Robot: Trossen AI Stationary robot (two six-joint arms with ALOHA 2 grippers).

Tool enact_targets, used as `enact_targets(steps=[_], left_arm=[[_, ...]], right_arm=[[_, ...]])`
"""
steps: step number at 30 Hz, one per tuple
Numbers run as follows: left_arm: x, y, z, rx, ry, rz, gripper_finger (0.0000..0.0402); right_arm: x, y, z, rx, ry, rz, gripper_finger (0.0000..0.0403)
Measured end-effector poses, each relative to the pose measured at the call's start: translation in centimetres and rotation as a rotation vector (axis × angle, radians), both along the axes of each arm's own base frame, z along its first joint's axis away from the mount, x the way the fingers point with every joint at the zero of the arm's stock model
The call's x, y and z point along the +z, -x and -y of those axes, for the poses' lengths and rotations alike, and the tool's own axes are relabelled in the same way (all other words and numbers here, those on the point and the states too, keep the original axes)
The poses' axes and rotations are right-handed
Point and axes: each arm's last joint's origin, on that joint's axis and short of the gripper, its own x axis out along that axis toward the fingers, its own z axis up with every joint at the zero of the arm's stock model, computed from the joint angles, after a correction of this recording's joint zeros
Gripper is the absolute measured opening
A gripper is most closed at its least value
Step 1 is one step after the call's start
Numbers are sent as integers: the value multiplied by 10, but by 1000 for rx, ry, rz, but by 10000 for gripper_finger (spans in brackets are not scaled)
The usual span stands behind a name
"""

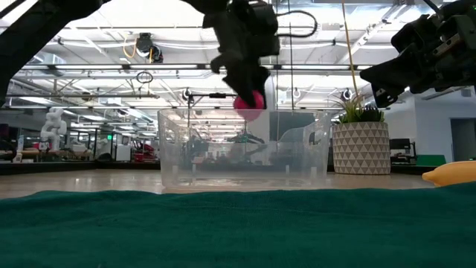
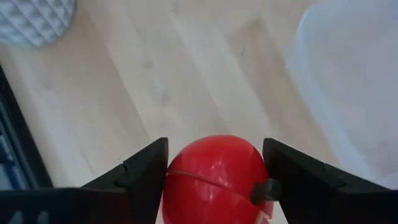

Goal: Pick and placing Produce into tupperware
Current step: Put the red apple into the transparent bin

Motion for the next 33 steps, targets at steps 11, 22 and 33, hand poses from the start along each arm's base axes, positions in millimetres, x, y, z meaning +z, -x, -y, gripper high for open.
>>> enact_targets(steps=[11, 22, 33], left_arm=[[14, -2, 1, -1, 49, 56, 253], [15, 2, 1, 17, 65, 27, 253], [62, 26, 4, 55, 95, 141, 253]], right_arm=[[0, 0, 0, 0, 0, 0, 0], [0, 0, 0, 0, 0, 0, 0], [0, 0, 0, 0, 0, 0, 0]])
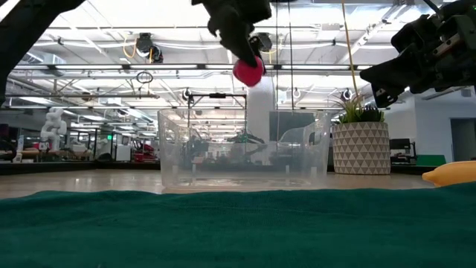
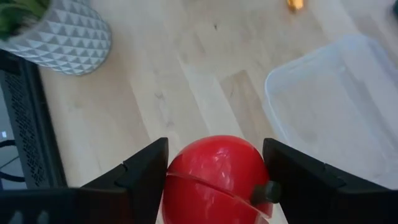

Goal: Pick and placing Produce into tupperware
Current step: Put the red apple into the transparent bin

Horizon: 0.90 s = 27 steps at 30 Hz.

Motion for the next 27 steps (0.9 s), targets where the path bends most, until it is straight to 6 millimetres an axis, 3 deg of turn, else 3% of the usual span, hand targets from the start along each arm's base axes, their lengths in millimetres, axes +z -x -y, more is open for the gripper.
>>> enact_targets(steps=[8, 15, 27], left_arm=[[28, 18, 4, -10, 59, 78, 253], [39, 24, 6, -23, 62, 119, 253], [54, 42, -14, 19, 171, 176, 253]], right_arm=[[0, 0, 0, 0, 0, 0, 0], [0, 0, 0, 0, 0, 0, 0], [0, 0, 0, 0, 0, 0, 0]])
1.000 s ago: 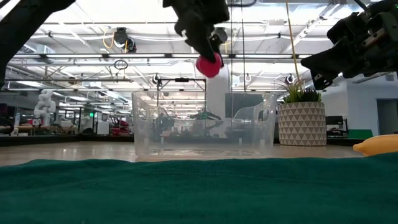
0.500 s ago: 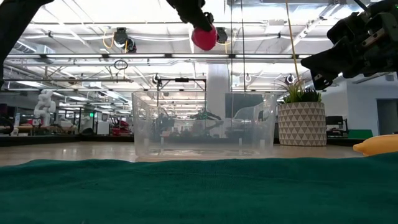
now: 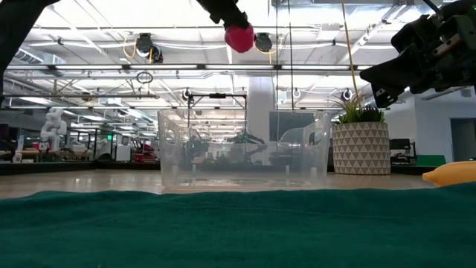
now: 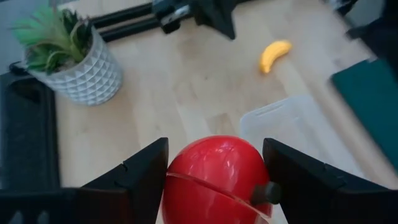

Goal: Pick and placing Produce into tupperware
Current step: Put the red apple into the transparent bin

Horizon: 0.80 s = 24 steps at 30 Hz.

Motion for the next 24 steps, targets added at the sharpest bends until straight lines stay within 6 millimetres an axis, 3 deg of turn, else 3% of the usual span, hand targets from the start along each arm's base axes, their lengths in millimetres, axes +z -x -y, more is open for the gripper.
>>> enact_targets(steps=[7, 16, 24], left_arm=[[15, 12, 3, -51, 47, 58, 253], [44, 47, 14, -36, 13, 123, 253], [44, 77, 20, 24, -17, 141, 253]], right_arm=[[0, 0, 0, 0, 0, 0, 0], [0, 0, 0, 0, 0, 0, 0], [0, 0, 0, 0, 0, 0, 0]])
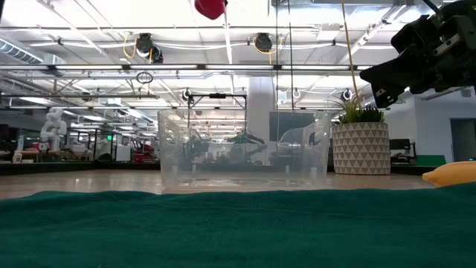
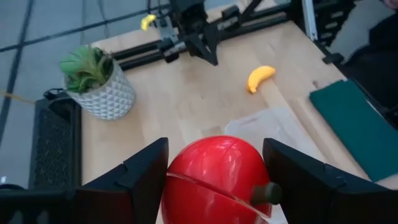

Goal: Pick and placing Produce into tupperware
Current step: Put the red apple into the transparent bin

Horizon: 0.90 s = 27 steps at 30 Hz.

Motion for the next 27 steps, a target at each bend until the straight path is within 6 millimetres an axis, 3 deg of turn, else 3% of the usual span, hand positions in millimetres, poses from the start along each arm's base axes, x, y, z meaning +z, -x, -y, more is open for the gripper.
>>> enact_targets(steps=[12, 22, 27], left_arm=[[-37, 33, 9, 66, 17, 131, 253], [-82, 29, 22, 84, 99, 212, 253], [-93, 21, 37, 35, 109, 229, 253]], right_arm=[[0, 0, 0, 0, 0, 0, 0], [0, 0, 0, 0, 0, 0, 0], [0, 0, 0, 0, 0, 0, 0]])
